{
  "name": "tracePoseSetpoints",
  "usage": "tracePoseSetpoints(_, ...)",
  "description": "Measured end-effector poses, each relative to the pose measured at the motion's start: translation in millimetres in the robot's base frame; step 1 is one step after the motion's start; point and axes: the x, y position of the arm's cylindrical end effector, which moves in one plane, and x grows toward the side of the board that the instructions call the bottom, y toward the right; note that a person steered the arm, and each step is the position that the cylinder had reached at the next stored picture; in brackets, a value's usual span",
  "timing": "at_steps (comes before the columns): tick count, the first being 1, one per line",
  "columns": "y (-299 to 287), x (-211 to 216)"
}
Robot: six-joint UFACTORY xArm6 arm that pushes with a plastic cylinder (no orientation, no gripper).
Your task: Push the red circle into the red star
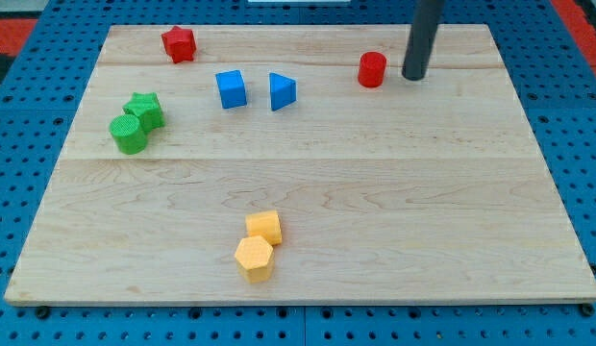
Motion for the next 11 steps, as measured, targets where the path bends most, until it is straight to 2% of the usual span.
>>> tracePoseSetpoints(2,-95.3,-64.4)
tracePoseSetpoints(3,-95.1,-52.4)
tracePoseSetpoints(4,-73.5,-23.4)
tracePoseSetpoints(6,-189.7,-39.9)
tracePoseSetpoints(8,-260.6,-52.6)
tracePoseSetpoints(9,-259.3,-44.6)
tracePoseSetpoints(11,-252.3,-77.6)
